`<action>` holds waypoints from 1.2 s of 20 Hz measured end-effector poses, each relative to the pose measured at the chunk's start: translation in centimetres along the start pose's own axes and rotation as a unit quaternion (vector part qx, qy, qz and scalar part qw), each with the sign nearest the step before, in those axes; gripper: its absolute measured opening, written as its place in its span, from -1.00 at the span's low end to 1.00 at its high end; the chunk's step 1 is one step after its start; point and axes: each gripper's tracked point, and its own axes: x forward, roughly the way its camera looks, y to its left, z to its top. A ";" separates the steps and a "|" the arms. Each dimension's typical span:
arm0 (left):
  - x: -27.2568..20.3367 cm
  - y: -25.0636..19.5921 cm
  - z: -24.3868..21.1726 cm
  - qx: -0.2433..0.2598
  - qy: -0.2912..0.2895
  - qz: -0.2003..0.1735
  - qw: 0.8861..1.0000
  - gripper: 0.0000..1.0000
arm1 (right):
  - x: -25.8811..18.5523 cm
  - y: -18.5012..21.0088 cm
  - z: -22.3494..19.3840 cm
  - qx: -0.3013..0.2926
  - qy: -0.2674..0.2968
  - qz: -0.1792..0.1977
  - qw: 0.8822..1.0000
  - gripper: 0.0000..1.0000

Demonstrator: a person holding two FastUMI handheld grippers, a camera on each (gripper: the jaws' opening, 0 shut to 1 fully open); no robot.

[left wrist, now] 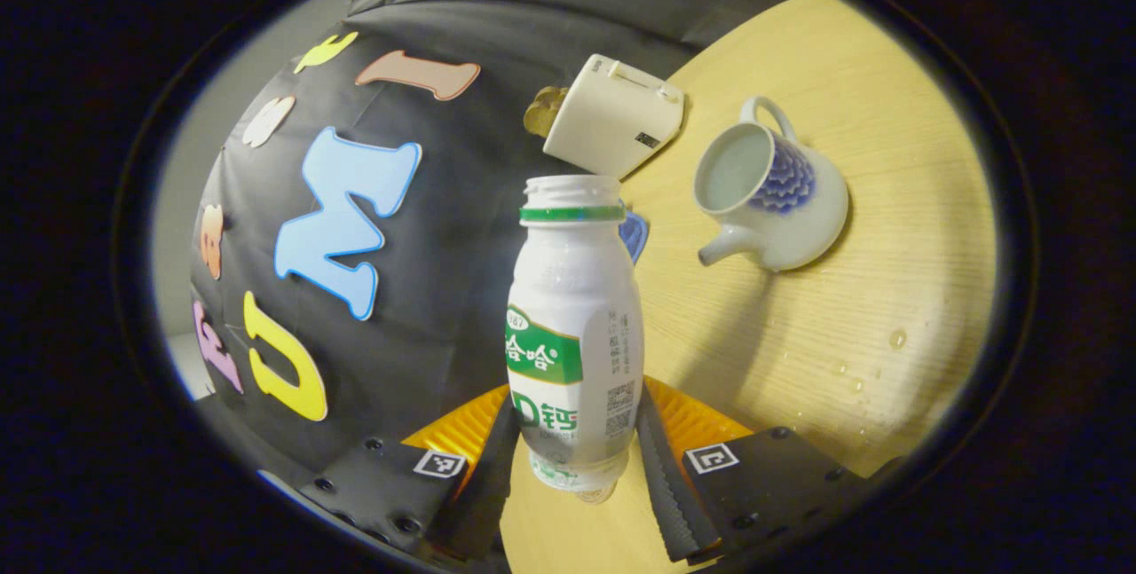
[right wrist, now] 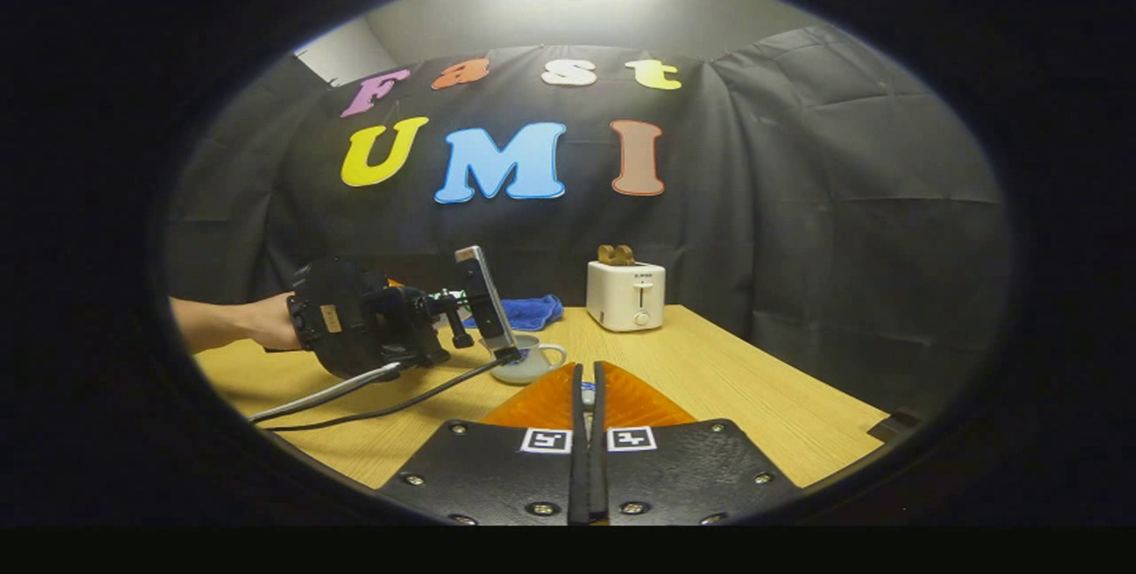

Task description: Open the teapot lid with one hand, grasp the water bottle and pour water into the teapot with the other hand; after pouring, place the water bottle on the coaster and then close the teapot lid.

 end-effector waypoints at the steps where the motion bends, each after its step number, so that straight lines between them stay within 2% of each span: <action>1: 0.0 0.0 0.2 0.011 -0.001 -0.003 1.000 0.63 | 0.0 -0.2 0.0 -0.001 0.000 -0.002 1.000 -0.99; 4: -0.3 -0.2 0.6 0.046 0.000 -0.003 0.999 0.63 | -0.2 -0.8 0.7 -0.001 -0.019 -0.010 1.000 -1.00; 9: -0.8 -0.8 1.3 0.106 -0.004 0.012 0.994 0.62 | -0.1 -0.9 0.2 0.003 -0.014 -0.010 1.000 -1.00; 16: -0.6 -0.5 1.6 0.158 -0.005 0.004 0.987 0.63 | 0.0 -1.1 0.1 0.008 -0.013 -0.009 1.000 -0.99; 24: -1.1 -0.9 2.3 0.211 -0.012 0.023 0.977 0.63 | -0.3 -1.1 0.2 0.008 -0.015 -0.008 1.000 -0.99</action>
